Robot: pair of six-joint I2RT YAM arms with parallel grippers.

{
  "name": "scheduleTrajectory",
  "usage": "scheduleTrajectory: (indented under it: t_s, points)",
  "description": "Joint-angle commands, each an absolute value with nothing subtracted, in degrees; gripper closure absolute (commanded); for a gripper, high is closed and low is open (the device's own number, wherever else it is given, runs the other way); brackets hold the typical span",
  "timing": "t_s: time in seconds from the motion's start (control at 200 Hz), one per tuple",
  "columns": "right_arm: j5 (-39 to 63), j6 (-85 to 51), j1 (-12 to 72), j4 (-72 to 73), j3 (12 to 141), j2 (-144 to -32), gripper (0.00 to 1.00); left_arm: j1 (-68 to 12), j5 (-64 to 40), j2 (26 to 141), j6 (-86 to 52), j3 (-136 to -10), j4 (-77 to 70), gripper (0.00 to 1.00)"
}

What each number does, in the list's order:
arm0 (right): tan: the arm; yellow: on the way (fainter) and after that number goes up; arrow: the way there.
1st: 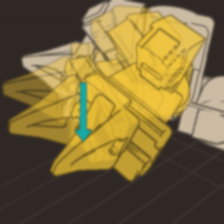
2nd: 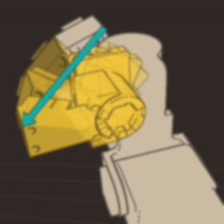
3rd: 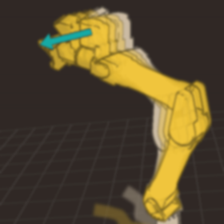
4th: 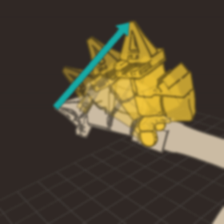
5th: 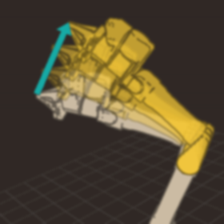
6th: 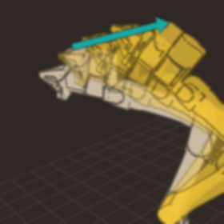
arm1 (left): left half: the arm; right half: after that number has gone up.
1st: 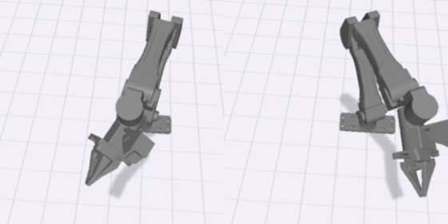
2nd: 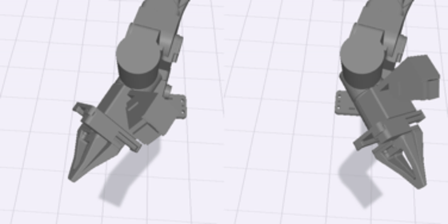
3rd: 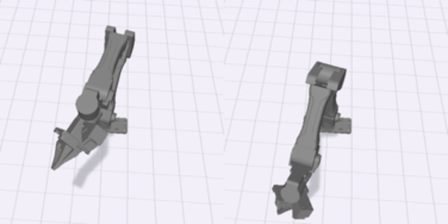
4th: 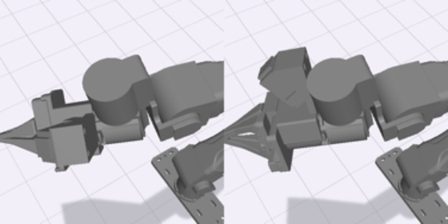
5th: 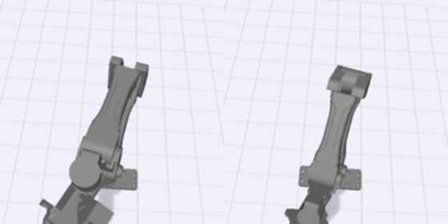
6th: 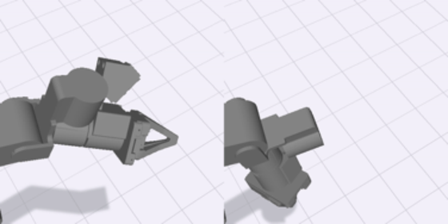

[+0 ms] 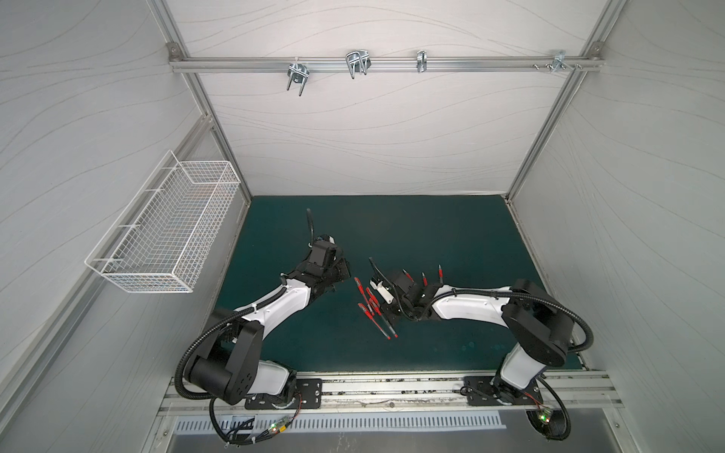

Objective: Remove pen caps from pens
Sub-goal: Pick up the pen from the center of the table.

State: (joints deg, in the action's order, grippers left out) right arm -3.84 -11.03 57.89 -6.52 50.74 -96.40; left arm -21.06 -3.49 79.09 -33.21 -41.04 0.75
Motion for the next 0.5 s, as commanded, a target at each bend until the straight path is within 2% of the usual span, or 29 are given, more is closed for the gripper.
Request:
scheduleTrajectory:
  t_s: [0.0,0.495]
  points:
    - [-5.5,-10.5,58.3,-8.3,52.0,-97.9,0.75,-21.1,-3.5,77.8,-33.8,-41.0,-2.2,0.69]
    - [-6.8,-11.0,58.3,-11.7,54.7,-101.6,0.75,-21.2,-5.0,78.5,-34.3,-42.3,-0.4,0.69]
